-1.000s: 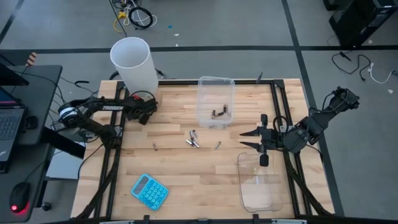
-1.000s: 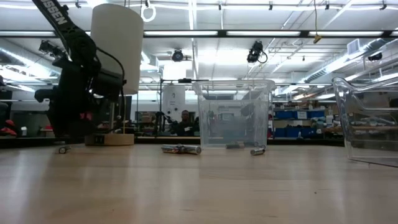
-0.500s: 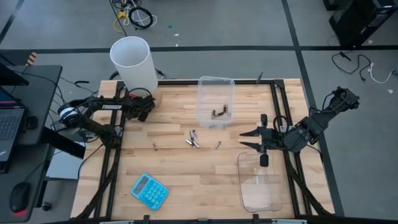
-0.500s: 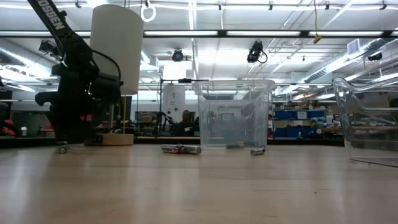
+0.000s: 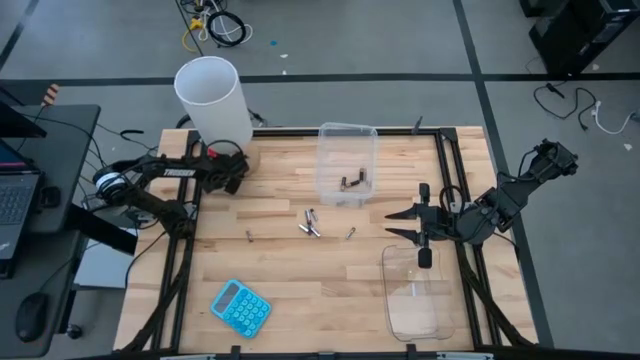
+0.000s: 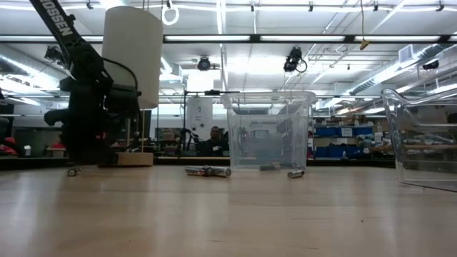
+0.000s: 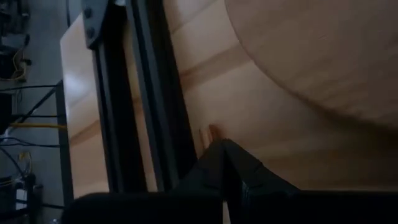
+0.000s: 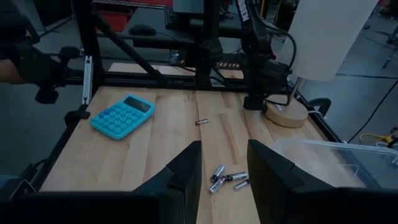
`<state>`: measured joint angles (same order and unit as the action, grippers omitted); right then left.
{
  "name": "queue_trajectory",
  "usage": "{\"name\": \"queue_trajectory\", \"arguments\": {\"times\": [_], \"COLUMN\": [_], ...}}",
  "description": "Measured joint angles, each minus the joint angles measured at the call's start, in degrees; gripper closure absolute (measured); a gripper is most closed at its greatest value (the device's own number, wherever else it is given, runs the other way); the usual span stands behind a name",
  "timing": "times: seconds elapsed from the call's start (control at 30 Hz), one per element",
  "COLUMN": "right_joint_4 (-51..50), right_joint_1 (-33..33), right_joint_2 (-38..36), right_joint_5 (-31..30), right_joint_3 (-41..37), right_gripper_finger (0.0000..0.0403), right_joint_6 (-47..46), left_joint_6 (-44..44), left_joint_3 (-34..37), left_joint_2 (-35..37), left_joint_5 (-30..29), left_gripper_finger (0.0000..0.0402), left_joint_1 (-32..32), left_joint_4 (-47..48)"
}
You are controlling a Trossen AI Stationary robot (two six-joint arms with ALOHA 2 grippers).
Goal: Sort batteries
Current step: Put the brown battery into the top transparent bin
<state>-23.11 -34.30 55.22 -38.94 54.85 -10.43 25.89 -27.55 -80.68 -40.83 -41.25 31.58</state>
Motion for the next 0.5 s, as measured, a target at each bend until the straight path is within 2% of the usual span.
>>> {"name": "queue_trajectory", "arguments": {"times": [0.27, 0.5], "right_joint_4": [-0.01, 0.39], "right_joint_1": [0.0, 0.0], "right_joint_2": [0.0, 0.0], "right_joint_5": [0.02, 0.02], "right_joint_3": [0.0, 0.0], "right_gripper_finger": [0.0288, 0.0288], "right_joint_6": [0.05, 0.1], "left_joint_6": [1.79, 3.04], "left_joint_3": [1.23, 1.06], "left_joint_2": [-0.07, -0.07], "left_joint_5": [0.85, 2.69], "left_gripper_finger": [0.0402, 0.0402], "left_joint_1": [0.22, 3.41], "left_joint_4": [1.41, 2.77]}}
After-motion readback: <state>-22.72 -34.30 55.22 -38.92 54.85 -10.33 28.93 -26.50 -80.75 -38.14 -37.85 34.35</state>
